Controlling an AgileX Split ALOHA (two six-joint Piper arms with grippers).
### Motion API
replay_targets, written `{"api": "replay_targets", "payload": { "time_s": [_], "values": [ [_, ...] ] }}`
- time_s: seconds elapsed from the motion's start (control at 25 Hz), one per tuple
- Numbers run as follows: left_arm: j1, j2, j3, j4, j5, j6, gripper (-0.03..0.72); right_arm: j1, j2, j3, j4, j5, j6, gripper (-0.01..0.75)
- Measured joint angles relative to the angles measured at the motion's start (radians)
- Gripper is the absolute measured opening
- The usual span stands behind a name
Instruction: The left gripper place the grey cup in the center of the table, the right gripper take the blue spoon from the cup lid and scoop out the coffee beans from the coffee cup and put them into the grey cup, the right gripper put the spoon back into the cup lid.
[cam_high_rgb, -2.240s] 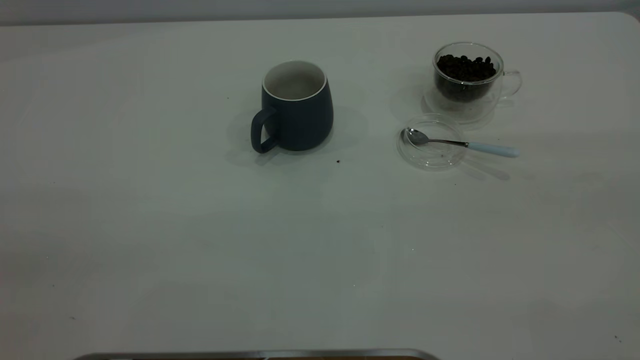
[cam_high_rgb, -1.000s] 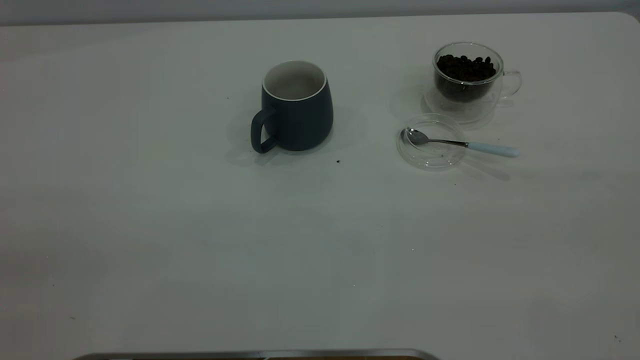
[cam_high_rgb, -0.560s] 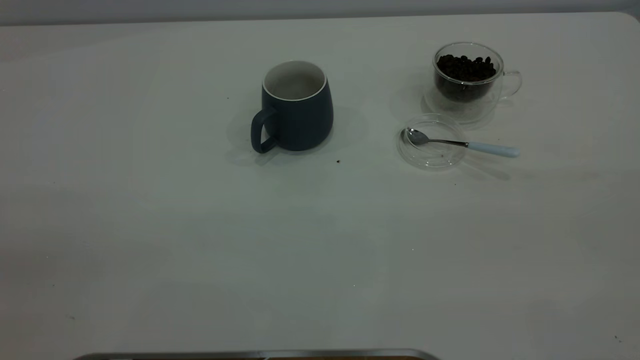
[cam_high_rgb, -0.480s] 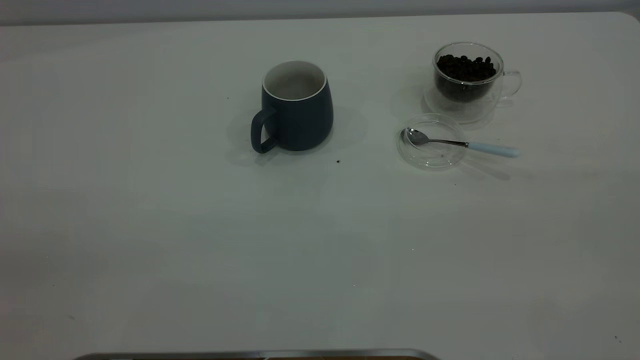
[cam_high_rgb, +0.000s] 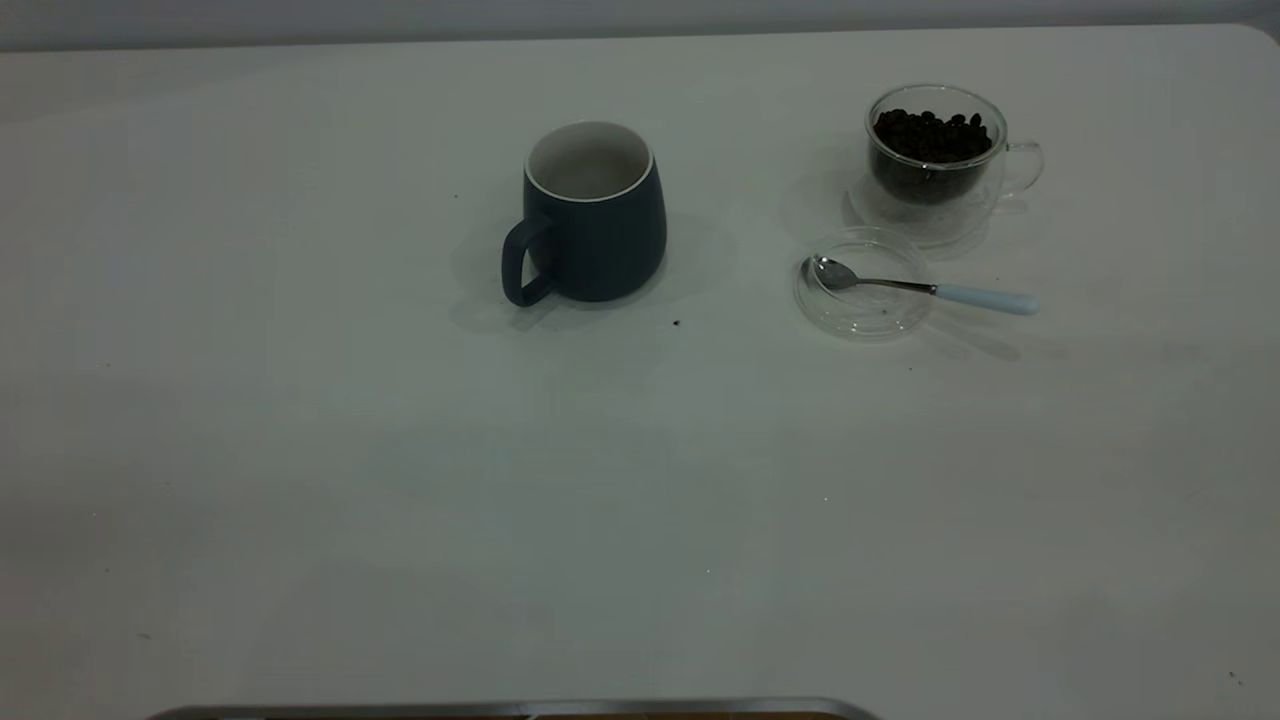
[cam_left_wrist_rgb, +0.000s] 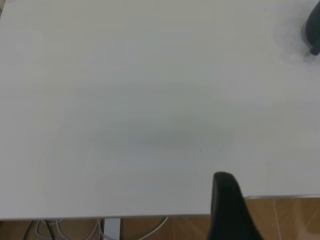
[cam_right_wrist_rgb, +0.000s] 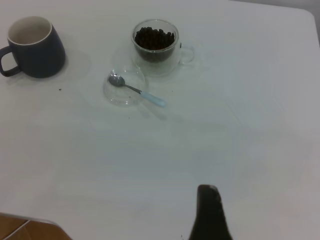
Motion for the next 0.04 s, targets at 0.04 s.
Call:
{"api": "replay_targets", "payload": {
  "time_s": [0.04],
  "values": [
    [0.000,0.000,0.000,0.000,0.000,0.000,0.495,0.000,0.000,0.000,0.000,0.000,0.000,0.588]
  ]
}}
